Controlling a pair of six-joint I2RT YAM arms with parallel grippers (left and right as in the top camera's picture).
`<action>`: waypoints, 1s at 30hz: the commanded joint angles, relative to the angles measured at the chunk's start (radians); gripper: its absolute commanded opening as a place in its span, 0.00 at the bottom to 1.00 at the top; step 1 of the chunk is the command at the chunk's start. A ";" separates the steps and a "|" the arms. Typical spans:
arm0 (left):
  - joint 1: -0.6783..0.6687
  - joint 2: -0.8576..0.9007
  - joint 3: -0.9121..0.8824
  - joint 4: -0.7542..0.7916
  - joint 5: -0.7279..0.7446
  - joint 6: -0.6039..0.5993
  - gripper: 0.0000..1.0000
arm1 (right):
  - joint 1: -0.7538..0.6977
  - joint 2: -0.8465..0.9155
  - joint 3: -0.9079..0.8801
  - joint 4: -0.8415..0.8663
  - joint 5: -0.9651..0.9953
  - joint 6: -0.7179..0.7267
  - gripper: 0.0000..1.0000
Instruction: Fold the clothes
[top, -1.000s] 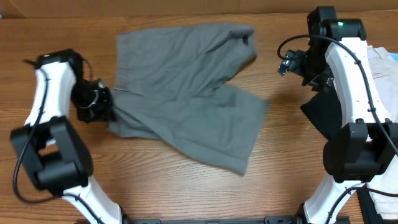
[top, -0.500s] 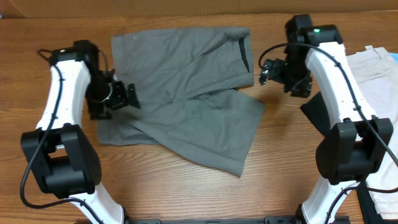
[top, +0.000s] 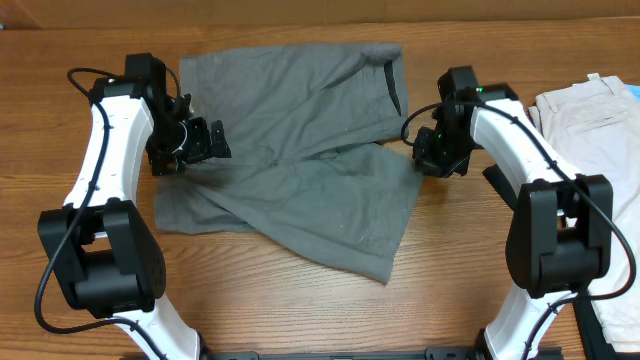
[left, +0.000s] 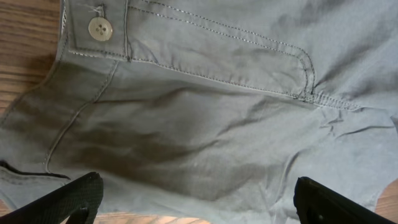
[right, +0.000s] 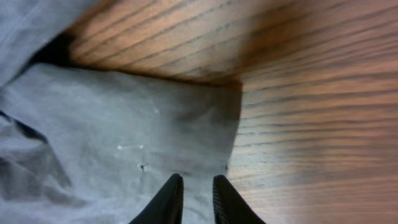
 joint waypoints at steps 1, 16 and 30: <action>-0.001 -0.005 -0.005 0.003 0.006 -0.006 1.00 | -0.005 -0.028 -0.060 0.043 -0.040 0.001 0.19; -0.001 -0.005 -0.005 0.013 0.006 -0.006 1.00 | -0.005 0.096 -0.158 0.225 -0.008 -0.003 0.04; -0.002 -0.005 -0.005 0.023 0.011 -0.007 1.00 | -0.213 0.147 -0.068 0.130 0.172 0.019 0.04</action>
